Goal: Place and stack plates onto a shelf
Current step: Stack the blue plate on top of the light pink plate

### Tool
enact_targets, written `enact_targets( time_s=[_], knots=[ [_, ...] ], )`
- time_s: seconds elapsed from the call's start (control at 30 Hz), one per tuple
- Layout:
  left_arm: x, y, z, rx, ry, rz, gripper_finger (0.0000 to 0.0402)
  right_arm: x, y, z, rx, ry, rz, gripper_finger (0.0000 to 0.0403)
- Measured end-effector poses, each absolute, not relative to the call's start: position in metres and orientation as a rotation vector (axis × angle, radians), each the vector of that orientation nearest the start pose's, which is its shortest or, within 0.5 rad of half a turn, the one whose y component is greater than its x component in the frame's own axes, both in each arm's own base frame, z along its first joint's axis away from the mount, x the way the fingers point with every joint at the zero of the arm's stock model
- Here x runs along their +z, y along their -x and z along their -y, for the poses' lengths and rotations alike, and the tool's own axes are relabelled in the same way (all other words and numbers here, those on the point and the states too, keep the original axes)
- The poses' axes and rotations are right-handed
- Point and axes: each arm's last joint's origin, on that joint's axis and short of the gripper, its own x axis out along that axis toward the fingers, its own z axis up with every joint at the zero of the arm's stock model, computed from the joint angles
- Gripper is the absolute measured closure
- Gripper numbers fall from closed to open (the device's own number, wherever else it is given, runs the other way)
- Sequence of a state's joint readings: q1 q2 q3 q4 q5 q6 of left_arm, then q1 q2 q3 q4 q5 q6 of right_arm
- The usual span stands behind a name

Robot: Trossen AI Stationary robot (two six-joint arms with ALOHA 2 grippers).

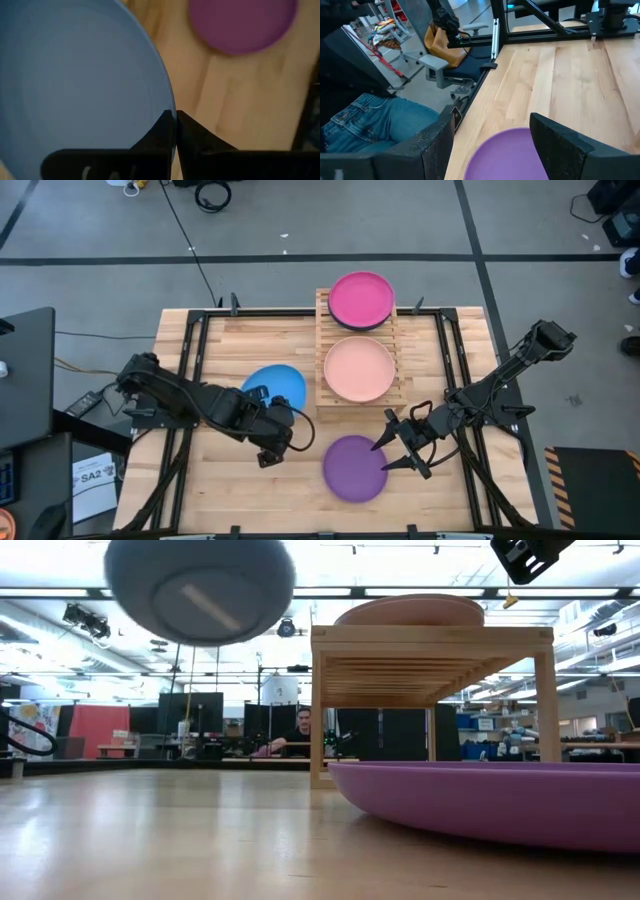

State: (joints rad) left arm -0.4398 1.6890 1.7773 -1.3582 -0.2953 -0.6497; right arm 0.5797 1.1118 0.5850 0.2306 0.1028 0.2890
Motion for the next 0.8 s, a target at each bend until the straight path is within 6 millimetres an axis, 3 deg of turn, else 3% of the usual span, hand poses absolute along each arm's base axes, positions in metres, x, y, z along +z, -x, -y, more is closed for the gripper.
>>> enact_targets(
  time_s=[0.43,0.8],
  knots=[
    [0.398,-0.297,0.131,0.078,0.026,-0.961,0.0389,0.241,-0.2,-0.128,0.429,-0.182,-0.347,0.0139],
    [0.414,-0.309,0.134,-0.046,-0.246,-0.778,0.0389,0.241,-0.2,-0.128,0.429,-0.182,-0.346,0.0139]
  ],
)
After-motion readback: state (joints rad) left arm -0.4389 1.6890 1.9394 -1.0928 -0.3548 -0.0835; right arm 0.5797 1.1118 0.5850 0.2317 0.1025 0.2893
